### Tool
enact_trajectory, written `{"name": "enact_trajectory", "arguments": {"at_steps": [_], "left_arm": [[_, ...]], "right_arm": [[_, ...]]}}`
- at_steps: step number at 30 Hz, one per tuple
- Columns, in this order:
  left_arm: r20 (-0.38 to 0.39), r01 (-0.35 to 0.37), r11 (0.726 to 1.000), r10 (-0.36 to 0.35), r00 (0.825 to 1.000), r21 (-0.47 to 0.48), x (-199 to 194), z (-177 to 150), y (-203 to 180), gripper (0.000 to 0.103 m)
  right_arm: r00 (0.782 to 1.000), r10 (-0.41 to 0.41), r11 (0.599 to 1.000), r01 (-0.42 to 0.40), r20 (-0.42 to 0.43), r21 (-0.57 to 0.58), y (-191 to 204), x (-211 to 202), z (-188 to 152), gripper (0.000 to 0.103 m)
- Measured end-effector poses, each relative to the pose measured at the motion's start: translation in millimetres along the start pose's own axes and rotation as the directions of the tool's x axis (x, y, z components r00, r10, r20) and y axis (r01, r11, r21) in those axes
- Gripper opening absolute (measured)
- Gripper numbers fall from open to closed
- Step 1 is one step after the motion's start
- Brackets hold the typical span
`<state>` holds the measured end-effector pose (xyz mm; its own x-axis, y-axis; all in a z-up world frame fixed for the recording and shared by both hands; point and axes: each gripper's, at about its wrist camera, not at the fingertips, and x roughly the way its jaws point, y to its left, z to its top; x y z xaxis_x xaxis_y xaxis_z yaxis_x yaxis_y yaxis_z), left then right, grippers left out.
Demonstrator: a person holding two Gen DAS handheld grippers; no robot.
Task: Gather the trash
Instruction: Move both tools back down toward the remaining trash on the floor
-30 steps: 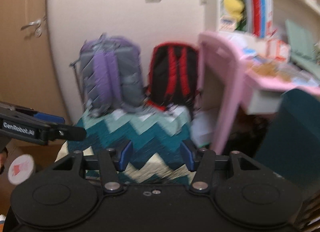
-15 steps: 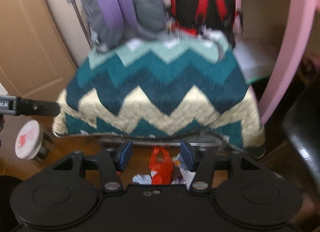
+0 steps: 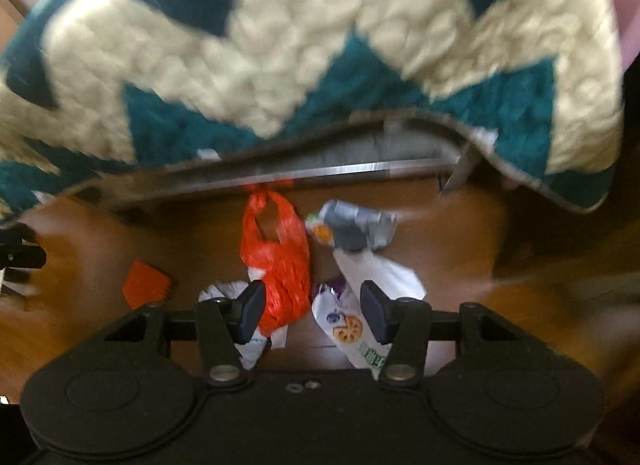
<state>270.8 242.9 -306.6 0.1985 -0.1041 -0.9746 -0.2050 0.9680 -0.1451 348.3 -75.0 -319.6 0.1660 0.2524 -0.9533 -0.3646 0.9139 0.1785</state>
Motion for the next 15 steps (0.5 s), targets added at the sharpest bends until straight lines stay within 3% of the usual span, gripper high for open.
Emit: {"name": "enact_trajectory", "arguments": {"at_steps": [4, 8, 15], "left_arm": [[-0.056, -0.015, 0.998, 0.019, 0.998, 0.060, 45.0, -5.1, 11.6, 0.102], [-0.125, 0.007, 0.999, -0.001, 0.992, 0.047, 91.0, -19.9, 27.4, 0.102], [-0.224, -0.023, 1.000, 0.025, 0.974, 0.008, 166.4, -43.3, 57.5, 0.101]], "right_arm": [[0.998, 0.037, 0.999, -0.037, -0.042, -0.017, 6.7, 41.2, 0.2, 0.053], [0.996, 0.059, 0.998, -0.060, -0.070, -0.017, 14.6, 79.5, 6.6, 0.053], [0.990, 0.037, 0.999, -0.041, -0.135, -0.026, 24.8, 145.6, 16.6, 0.053]]}}
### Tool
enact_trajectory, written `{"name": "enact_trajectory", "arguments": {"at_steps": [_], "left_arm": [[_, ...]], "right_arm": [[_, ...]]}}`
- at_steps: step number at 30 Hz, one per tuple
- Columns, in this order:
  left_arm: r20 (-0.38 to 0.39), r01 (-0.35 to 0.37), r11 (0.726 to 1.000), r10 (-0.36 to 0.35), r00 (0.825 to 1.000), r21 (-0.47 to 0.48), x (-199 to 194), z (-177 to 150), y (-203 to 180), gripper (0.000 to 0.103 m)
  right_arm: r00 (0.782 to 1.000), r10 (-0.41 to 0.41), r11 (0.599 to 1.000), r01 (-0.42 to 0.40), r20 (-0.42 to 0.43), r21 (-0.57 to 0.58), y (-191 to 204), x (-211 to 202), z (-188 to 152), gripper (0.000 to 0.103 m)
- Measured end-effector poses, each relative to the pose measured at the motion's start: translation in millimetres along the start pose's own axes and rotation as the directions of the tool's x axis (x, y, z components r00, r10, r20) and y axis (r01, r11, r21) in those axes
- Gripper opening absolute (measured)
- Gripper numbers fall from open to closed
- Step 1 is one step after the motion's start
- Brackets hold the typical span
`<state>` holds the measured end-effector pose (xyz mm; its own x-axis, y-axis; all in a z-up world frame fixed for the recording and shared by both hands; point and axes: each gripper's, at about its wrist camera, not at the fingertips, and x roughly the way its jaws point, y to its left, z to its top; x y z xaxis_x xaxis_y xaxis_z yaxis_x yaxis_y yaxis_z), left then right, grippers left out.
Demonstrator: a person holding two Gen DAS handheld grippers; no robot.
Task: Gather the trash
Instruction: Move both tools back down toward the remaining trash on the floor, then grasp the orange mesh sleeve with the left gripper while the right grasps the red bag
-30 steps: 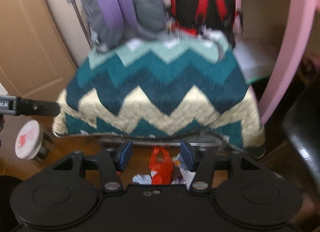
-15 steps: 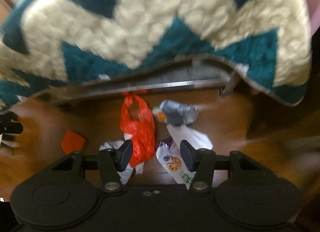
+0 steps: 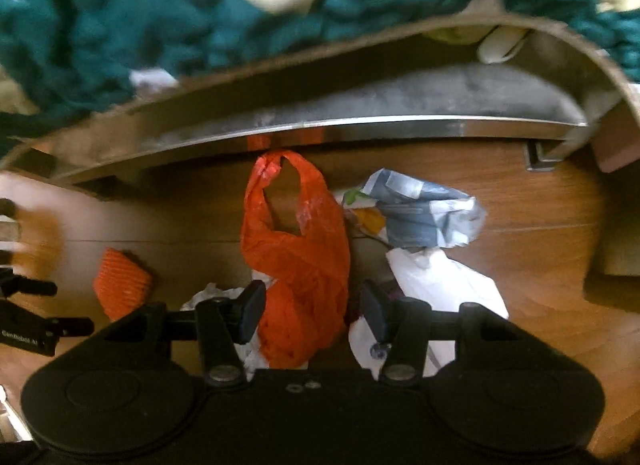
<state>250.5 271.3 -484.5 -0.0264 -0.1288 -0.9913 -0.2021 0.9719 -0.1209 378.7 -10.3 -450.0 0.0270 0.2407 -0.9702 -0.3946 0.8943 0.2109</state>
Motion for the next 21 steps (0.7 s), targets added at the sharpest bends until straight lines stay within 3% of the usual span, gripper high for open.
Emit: {"name": "enact_trajectory", "arguments": {"at_steps": [8, 13, 17, 21], "left_arm": [[-0.018, 0.012, 0.997, -0.014, 1.000, -0.075, 53.8, 4.2, 22.1, 0.096], [-0.019, -0.010, 1.000, 0.010, 1.000, -0.021, 71.0, 7.2, 13.4, 0.073], [0.003, -0.032, 0.999, 0.032, 0.999, -0.013, 74.6, 8.5, 8.7, 0.073], [0.023, -0.071, 0.997, 0.071, 0.997, -0.025, 71.2, 5.6, 8.6, 0.057]], "right_arm": [[0.999, -0.005, 1.000, 0.004, -0.049, -0.003, 0.2, 44.5, 6.0, 0.053], [0.998, 0.002, 1.000, -0.002, -0.066, 0.003, -0.2, 63.4, 8.7, 0.053], [0.997, -0.008, 1.000, 0.008, -0.070, -0.005, 0.1, 72.9, 7.6, 0.050], [0.998, -0.014, 1.000, 0.012, -0.059, -0.023, 2.9, 72.4, 5.9, 0.044]]}}
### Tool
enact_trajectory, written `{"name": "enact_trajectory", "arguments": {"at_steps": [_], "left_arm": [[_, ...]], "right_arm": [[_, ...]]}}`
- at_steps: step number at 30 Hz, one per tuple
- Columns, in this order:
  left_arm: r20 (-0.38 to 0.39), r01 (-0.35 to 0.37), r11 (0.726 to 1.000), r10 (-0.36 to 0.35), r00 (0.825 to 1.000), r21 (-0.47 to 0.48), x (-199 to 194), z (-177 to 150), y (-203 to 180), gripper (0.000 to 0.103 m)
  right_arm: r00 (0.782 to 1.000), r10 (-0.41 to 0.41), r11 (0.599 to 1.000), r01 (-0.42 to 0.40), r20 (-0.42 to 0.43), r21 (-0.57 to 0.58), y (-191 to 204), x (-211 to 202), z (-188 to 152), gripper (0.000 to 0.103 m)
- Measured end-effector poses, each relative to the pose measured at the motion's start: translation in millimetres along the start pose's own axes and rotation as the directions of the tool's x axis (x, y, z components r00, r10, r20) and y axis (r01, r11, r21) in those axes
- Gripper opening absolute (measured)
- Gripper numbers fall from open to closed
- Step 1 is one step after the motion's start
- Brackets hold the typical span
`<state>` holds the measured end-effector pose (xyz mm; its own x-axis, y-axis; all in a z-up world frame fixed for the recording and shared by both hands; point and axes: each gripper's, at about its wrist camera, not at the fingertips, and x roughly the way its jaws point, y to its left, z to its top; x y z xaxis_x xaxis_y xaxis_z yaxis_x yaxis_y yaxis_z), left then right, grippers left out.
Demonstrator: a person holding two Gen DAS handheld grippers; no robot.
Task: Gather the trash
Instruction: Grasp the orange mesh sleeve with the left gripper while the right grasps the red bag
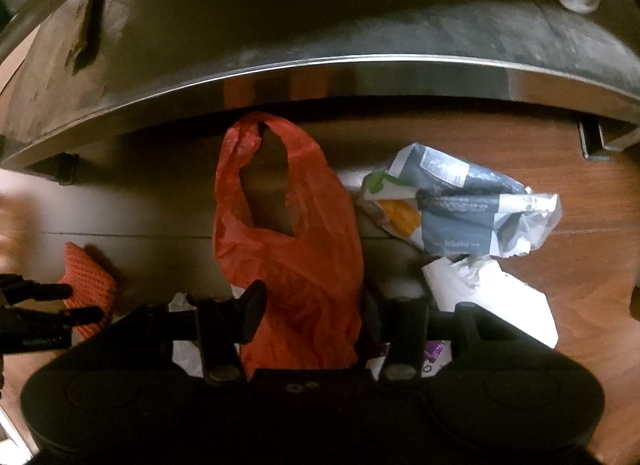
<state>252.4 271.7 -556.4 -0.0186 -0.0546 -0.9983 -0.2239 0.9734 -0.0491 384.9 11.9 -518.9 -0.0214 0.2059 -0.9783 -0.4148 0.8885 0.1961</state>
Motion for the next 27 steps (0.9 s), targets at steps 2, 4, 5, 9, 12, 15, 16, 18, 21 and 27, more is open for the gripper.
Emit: {"name": "enact_trajectory", "arguments": {"at_steps": [2, 4, 5, 9, 12, 15, 16, 18, 21, 27], "left_arm": [[0.012, 0.002, 1.000, -0.002, 1.000, -0.026, -2.0, -0.4, 2.7, 0.045], [0.012, -0.004, 0.999, 0.005, 1.000, -0.053, -5.1, 0.9, 8.9, 0.020], [0.009, 0.010, 0.998, -0.010, 1.000, -0.069, -7.9, 1.1, 11.1, 0.017], [0.014, 0.031, 0.997, -0.031, 0.999, -0.064, -21.1, 6.3, 15.3, 0.004], [0.028, 0.046, 0.998, -0.045, 0.999, -0.039, -34.8, 6.2, 11.1, 0.004], [0.022, 0.131, 0.991, -0.130, 0.991, -0.041, -41.8, 3.1, 15.1, 0.004], [0.027, 0.125, 0.991, -0.124, 0.992, -0.042, -43.0, 2.1, 17.0, 0.004], [0.015, 0.129, 0.990, -0.128, 0.992, -0.054, -42.6, 1.8, 19.6, 0.005], [0.003, 0.130, 0.987, -0.130, 0.992, -0.100, -36.2, -1.4, 30.0, 0.020], [0.066, 0.103, 0.987, -0.096, 0.993, -0.122, -35.0, 5.0, 40.0, 0.087]], "right_arm": [[1.000, 0.005, 1.000, -0.005, -0.004, -0.013, 3.4, -0.8, -1.2, 0.016], [1.000, 0.006, 1.000, -0.006, -0.001, -0.028, 6.0, -5.0, -4.2, 0.010], [1.000, 0.006, 0.999, -0.006, 0.003, -0.038, 7.4, -7.9, -5.5, 0.009], [1.000, 0.005, 0.999, -0.004, 0.021, -0.034, 12.6, -25.5, -12.4, 0.007], [0.999, 0.024, 0.999, -0.023, 0.034, -0.026, 15.8, -43.4, -20.2, 0.006], [0.998, 0.047, 0.999, -0.045, 0.045, -0.029, 18.5, -59.3, -26.2, 0.006], [0.997, 0.056, 0.998, -0.055, 0.051, -0.032, 21.6, -63.1, -27.6, 0.006], [0.996, 0.071, 0.997, -0.069, 0.058, -0.042, 20.6, -73.2, -30.5, 0.006], [0.994, 0.095, 0.995, -0.094, 0.051, -0.033, 18.9, -80.7, -32.1, 0.006], [0.994, 0.105, 0.994, -0.105, 0.031, -0.009, 18.6, -73.2, -31.9, 0.006]]}}
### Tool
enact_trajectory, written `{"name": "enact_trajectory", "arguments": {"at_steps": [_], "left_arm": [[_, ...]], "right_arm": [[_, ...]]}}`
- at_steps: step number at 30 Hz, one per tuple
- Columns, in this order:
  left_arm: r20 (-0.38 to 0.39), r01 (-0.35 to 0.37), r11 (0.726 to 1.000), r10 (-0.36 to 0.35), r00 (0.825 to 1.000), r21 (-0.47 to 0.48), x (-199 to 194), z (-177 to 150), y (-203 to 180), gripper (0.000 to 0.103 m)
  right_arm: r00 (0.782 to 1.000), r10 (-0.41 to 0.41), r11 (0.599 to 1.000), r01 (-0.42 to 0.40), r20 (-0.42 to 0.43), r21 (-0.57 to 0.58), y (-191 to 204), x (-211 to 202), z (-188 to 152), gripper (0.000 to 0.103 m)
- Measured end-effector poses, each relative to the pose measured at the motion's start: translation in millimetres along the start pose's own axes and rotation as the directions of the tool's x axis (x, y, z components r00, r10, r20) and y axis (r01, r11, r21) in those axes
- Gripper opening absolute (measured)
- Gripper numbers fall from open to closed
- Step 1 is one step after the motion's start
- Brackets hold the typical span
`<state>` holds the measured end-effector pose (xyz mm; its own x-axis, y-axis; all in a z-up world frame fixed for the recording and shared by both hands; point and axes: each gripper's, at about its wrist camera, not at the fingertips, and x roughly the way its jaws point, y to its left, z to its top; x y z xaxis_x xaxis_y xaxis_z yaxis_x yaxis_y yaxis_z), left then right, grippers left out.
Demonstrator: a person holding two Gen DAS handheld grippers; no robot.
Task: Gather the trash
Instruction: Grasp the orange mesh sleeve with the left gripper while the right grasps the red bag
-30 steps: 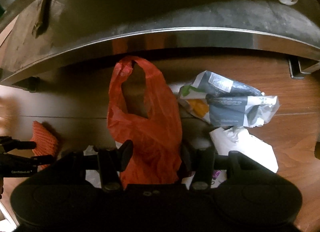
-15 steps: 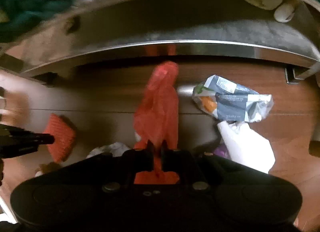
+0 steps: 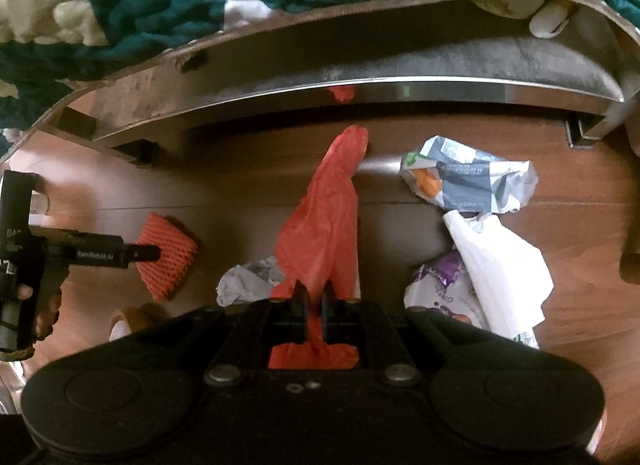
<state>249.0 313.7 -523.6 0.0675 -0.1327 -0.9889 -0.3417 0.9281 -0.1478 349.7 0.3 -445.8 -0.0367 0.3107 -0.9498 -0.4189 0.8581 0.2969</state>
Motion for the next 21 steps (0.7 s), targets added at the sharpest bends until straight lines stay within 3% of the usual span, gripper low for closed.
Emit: {"name": "enact_trajectory", "arguments": {"at_steps": [4, 12, 14, 17, 21], "left_arm": [[0.007, -0.020, 1.000, 0.020, 1.000, 0.002, 9.8, 8.3, 1.1, 0.087], [-0.018, -0.063, 0.989, 0.066, 0.998, 0.131, 33.8, 6.0, -23.3, 0.086], [0.000, -0.072, 0.985, 0.072, 0.997, 0.156, 33.4, 3.0, -28.2, 0.080], [0.018, -0.068, 0.984, 0.066, 0.998, 0.162, 31.6, -0.6, -35.1, 0.064], [0.014, -0.038, 0.988, 0.036, 0.999, 0.147, 27.6, -1.2, -48.4, 0.029]], "right_arm": [[1.000, 0.000, 1.000, 0.000, -0.011, 0.003, -2.6, 5.9, -0.5, 0.006], [1.000, -0.008, 1.000, 0.009, -0.024, 0.011, -8.4, 12.1, -0.7, 0.006], [1.000, -0.009, 1.000, 0.009, -0.025, 0.011, -9.3, 13.2, -1.1, 0.006], [1.000, -0.010, 1.000, 0.011, -0.027, 0.014, -8.4, 13.7, -1.3, 0.006], [1.000, -0.014, 1.000, 0.014, -0.027, 0.008, -5.9, 12.5, -2.0, 0.006]]}}
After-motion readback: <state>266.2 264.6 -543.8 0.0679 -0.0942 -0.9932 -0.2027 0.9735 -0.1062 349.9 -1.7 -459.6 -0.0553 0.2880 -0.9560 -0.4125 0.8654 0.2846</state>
